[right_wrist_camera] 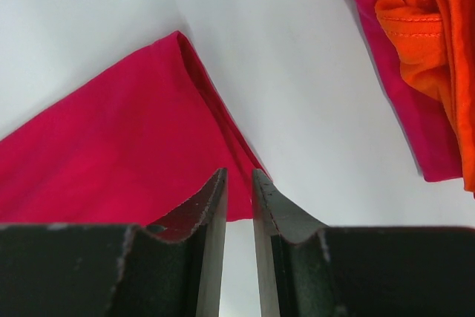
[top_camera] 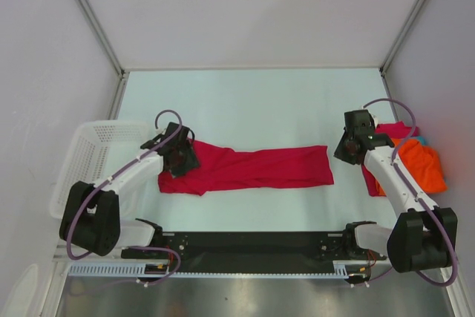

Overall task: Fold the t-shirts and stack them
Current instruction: Fold the other side of the tshirt into a rectangle, then rotate the tshirt 90 degrees

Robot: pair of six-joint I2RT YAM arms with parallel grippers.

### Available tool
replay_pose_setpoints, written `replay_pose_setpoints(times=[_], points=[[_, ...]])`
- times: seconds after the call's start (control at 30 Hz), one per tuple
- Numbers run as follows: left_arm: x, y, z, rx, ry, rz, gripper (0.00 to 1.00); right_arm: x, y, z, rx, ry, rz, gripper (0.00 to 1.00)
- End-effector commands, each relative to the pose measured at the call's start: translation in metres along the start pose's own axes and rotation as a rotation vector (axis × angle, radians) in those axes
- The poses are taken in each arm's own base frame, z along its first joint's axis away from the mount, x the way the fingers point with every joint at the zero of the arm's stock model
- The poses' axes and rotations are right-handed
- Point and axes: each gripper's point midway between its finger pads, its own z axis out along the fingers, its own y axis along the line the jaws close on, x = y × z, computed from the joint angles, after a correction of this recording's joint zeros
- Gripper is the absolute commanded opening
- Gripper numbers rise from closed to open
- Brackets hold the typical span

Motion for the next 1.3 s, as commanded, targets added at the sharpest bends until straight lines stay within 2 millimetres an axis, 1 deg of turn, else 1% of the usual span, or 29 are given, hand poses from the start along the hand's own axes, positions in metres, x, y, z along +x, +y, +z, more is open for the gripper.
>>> replay_pose_setpoints(times=[0.0,0.13,0.17,0.23,0.27,0.3,0.33,0.37,0.43,0.47,0.5,0.57,0.63,0.73,0.8,0.83,0.87,0.93,0.97,1.07,1.13,1.27], points=[[0.006,-0.004,-0.002,0.058,0.006,0.004,0.57,-0.006,0.003,0.003,-0.012,-0.02,0.0,0.25],[0.015,0.0,-0.001,0.063,0.02,-0.004,0.57,-0.004,0.002,0.005,-0.009,-0.016,0.001,0.24],[0.019,0.003,-0.001,0.063,0.028,-0.005,0.57,-0.004,0.003,0.005,-0.011,-0.019,0.0,0.24],[0.024,0.001,-0.003,0.088,0.042,-0.013,0.57,-0.003,0.002,0.005,-0.011,-0.015,-0.002,0.25],[0.03,0.005,-0.002,0.086,0.053,-0.016,0.57,-0.003,0.002,0.005,-0.013,-0.016,-0.002,0.25],[0.03,0.006,-0.006,0.096,0.044,-0.022,0.57,-0.001,0.002,0.006,-0.01,-0.011,-0.003,0.24],[0.036,0.004,-0.008,0.119,0.063,-0.025,0.57,-0.001,0.002,0.006,-0.011,-0.012,0.0,0.25],[0.043,0.01,-0.008,0.114,0.075,-0.028,0.57,-0.001,0.001,0.006,-0.012,-0.011,0.0,0.24],[0.047,0.012,-0.015,0.133,0.062,-0.038,0.57,-0.001,0.002,0.006,-0.016,-0.013,0.001,0.24],[0.054,0.019,-0.015,0.119,0.074,-0.04,0.57,-0.001,0.003,0.006,-0.02,-0.013,-0.002,0.24],[0.054,0.02,-0.018,0.13,0.059,-0.047,0.57,-0.001,0.003,0.007,-0.019,-0.011,0.001,0.24],[0.059,0.027,-0.016,0.116,0.06,-0.056,0.57,0.001,0.005,0.008,-0.027,-0.005,0.004,0.24],[0.061,0.028,-0.016,0.116,0.068,-0.063,0.57,0.002,0.007,0.008,-0.034,0.0,0.006,0.24],[0.056,0.024,-0.019,0.121,0.06,-0.062,0.57,0.002,0.009,0.006,-0.036,-0.001,-0.003,0.24],[0.041,0.015,-0.028,0.139,0.017,-0.066,0.56,0.001,0.007,0.004,-0.032,-0.008,-0.003,0.24],[0.033,0.016,-0.03,0.121,-0.014,-0.07,0.56,0.001,0.007,0.004,-0.03,-0.009,-0.004,0.24],[0.02,0.009,-0.038,0.134,-0.049,-0.072,0.57,-0.001,0.008,0.002,-0.031,-0.015,-0.004,0.24],[0.01,0.006,-0.04,0.118,-0.069,-0.069,0.57,-0.002,0.008,0.001,-0.033,-0.018,-0.004,0.24],[0.002,0.002,-0.042,0.124,-0.083,-0.071,0.57,-0.002,0.008,0.0,-0.036,-0.02,0.0,0.24],[-0.003,-0.002,-0.033,0.12,-0.07,-0.09,0.57,-0.005,0.014,-0.003,-0.056,-0.021,-0.002,0.24],[0.001,-0.003,-0.022,0.125,-0.036,-0.106,0.57,-0.011,0.018,-0.007,-0.062,-0.031,-0.003,0.24],[0.01,0.001,-0.01,0.123,-0.01,-0.151,0.57,-0.02,0.021,-0.014,-0.07,-0.048,-0.01,0.24]])
